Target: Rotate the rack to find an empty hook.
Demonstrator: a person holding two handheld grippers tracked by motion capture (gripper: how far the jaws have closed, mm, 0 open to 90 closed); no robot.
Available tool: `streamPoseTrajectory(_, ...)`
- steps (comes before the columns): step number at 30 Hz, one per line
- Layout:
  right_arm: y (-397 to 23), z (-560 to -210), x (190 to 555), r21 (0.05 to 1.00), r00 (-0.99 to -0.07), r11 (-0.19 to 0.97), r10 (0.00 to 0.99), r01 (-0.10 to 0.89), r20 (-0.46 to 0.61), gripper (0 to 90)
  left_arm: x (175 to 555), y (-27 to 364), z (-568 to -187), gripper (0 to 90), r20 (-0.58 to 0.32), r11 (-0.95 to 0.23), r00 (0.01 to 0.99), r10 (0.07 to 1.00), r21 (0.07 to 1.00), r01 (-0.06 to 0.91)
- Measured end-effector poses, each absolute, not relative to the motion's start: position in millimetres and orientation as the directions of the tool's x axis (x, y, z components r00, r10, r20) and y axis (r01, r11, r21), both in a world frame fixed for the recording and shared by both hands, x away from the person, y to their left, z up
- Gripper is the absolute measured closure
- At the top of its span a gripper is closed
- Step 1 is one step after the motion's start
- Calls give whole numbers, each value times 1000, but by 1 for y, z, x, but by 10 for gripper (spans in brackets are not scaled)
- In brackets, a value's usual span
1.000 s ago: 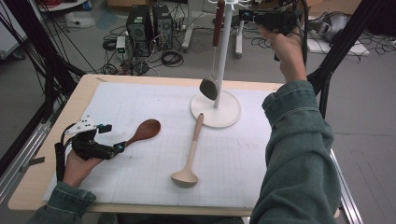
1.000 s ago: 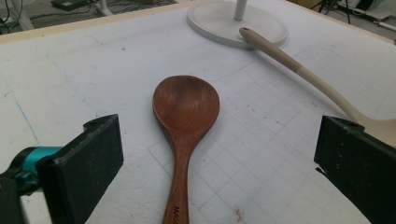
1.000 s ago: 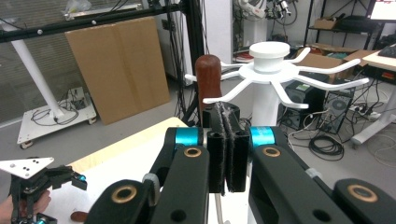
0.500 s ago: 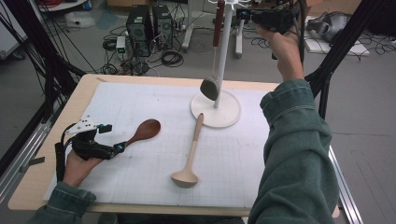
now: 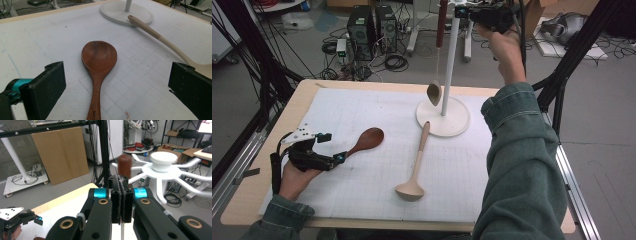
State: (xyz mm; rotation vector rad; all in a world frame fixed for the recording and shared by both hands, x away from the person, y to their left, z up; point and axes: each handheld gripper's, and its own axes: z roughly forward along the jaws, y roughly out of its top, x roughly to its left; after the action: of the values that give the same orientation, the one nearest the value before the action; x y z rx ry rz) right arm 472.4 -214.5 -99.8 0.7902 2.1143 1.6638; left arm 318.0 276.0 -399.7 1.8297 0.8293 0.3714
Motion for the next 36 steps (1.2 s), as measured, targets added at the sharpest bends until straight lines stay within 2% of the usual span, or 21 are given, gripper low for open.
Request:
streamPoseTrajectory(12,-196,-101,474,962,-736,173,676,212,40,898,317,276,-399,17,-124,-213,710,693,906,366)
streamPoseTrajectory(21,-198,-104,468,968,-736,159,676,196,38,896,316,273,-399,17,-122,-221,716,687,904,366)
streamPoseTrajectory(27,-209,-110,452,979,-763,119,644,168,53,807,316,270,-399,18,-121,-227,722,682,903,366)
streamPoseTrajectory(36,-234,-136,423,976,-777,107,624,190,83,643,316,266,-400,19,-116,-240,728,675,900,365)
